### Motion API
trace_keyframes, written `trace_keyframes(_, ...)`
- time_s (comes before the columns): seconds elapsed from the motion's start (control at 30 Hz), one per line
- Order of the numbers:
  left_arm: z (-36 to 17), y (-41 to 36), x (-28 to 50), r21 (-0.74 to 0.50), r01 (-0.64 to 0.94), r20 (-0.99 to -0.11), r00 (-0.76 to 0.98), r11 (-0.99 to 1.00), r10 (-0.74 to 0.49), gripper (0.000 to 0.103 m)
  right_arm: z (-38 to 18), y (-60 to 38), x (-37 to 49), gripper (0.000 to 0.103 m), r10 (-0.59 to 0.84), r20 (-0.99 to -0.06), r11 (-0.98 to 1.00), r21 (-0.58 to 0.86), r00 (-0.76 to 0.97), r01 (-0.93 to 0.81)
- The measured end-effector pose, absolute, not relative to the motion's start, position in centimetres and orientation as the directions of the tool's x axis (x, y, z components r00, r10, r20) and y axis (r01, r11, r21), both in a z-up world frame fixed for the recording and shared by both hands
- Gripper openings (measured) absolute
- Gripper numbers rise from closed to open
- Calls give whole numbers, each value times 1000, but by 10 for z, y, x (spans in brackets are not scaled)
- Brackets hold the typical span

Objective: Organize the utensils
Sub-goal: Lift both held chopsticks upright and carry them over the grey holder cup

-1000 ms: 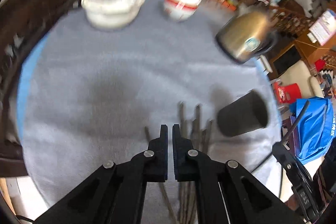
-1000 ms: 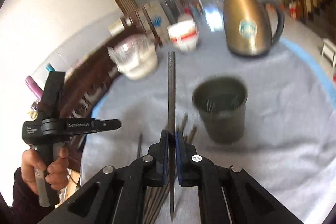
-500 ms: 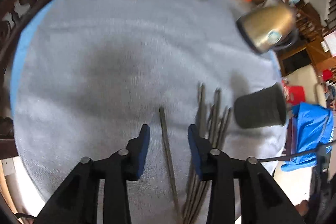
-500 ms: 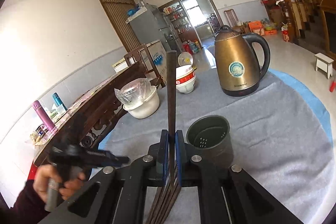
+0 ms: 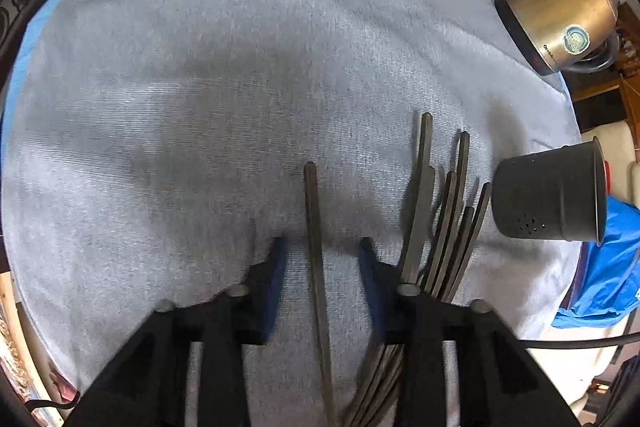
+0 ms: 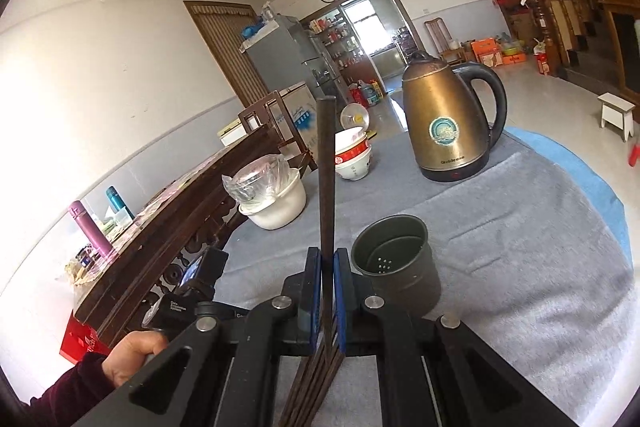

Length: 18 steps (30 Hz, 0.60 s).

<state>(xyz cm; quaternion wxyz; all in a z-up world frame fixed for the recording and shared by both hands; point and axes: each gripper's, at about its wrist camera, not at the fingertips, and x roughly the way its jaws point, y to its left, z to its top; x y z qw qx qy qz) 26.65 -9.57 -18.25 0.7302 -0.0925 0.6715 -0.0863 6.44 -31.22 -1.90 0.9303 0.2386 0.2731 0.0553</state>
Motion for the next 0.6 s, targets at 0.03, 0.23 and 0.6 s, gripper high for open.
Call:
trace_keyframes(0.03, -182, -95, 268, -244, 2, -966, 91, 970, -243, 20, -19, -312, 64, 7, 232, -481, 880, 475, 846, 29)
trace_keyframes(0.23, -176, -91, 262, -251, 20, -959, 130, 968, -251, 7, -7, -313, 60, 7, 191, -465, 901, 432, 865, 33)
trace_keyframes(0.6, -31, -93, 220, -280, 201, -824, 451, 938, -343, 5, 39, -338, 64, 7, 49, -335, 919, 385, 941, 89)
